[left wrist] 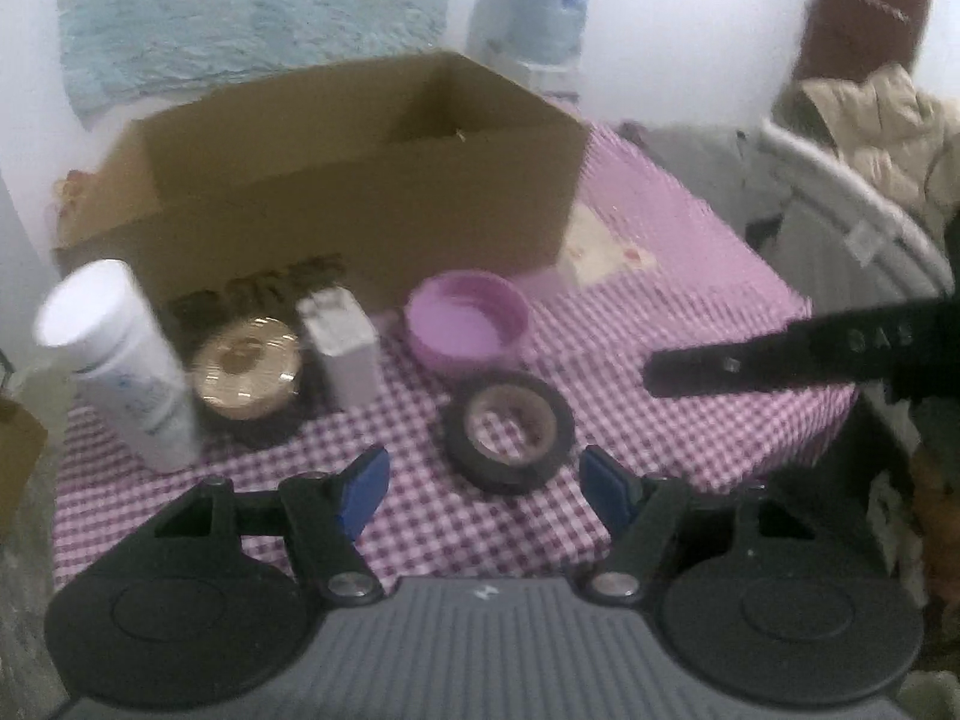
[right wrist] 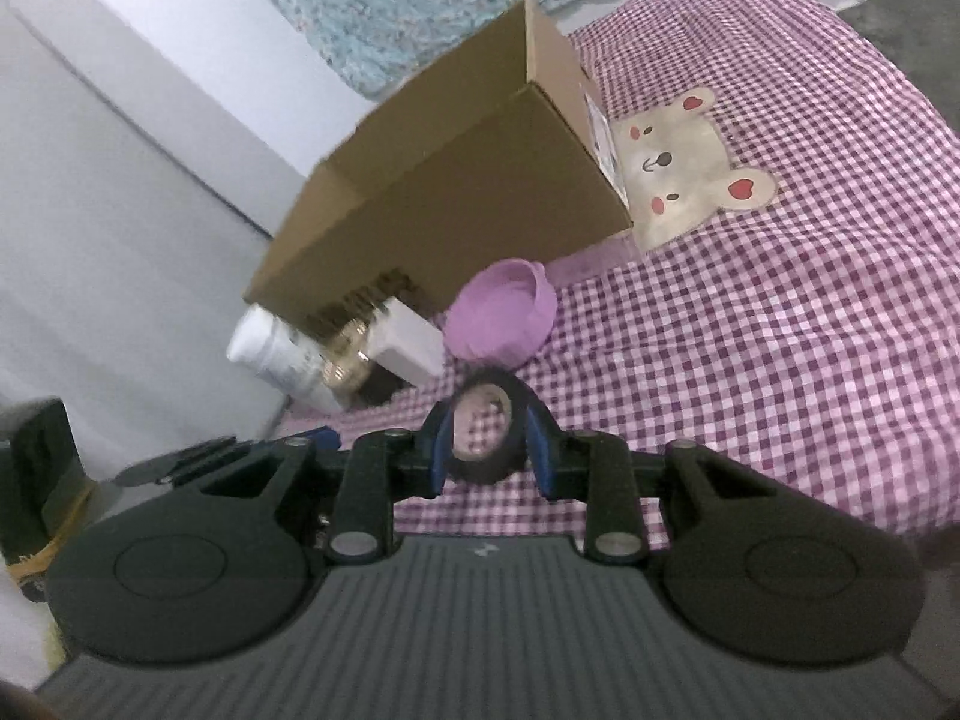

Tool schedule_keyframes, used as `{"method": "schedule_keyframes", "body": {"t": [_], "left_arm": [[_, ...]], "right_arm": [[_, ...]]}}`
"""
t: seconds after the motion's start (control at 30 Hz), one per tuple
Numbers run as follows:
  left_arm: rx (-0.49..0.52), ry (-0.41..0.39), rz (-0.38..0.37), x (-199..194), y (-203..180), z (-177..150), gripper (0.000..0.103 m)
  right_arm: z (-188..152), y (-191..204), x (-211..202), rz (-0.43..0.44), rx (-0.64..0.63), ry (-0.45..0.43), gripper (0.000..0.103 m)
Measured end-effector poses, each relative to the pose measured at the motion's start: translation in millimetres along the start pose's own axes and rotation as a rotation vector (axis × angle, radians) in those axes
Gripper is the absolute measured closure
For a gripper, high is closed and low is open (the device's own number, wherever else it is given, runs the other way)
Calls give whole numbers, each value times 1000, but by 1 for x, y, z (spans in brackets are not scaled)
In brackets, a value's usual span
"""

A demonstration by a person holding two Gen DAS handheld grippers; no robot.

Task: Organize rigid objects
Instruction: 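Move the right gripper to the black tape roll and grasp its rim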

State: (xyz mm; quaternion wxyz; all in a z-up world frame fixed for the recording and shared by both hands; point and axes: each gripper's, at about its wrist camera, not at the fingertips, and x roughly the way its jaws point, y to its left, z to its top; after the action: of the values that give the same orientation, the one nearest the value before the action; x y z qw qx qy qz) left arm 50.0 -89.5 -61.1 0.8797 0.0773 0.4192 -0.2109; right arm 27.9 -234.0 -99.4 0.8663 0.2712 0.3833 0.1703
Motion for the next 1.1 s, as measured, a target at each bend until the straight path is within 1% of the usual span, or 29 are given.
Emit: {"method": "schedule_keyframes", "body": {"t": [0.1,0.27,0.4,0.6,0.77,0.87,0.97,1.1], "left_arm": [[35,19,-5,15,-8,-2,32],[87,36,-3,34,-20,-5,32],[73,48,-20,41,-18,-8,30],[50,32,-53,48,-10,-4,29],[59,22,-77,49,-14,-2,29],[68,23,-86,47,-18,-4,29],[74,27,-110,42,-20,-9,29],[88,18,-107,39,-22,-14,33]], "right_arm": [[5,11,22,-37,-36,12,77],[10,7,39,-72,-43,27,74],[10,2,54,-71,-29,46,74],[9,-3,70,-51,-10,74,73],[9,-6,74,-19,1,81,70],[8,-6,71,-20,-8,85,70],[6,-7,67,-18,-13,98,69],[2,-7,63,-16,-33,107,69]]}}
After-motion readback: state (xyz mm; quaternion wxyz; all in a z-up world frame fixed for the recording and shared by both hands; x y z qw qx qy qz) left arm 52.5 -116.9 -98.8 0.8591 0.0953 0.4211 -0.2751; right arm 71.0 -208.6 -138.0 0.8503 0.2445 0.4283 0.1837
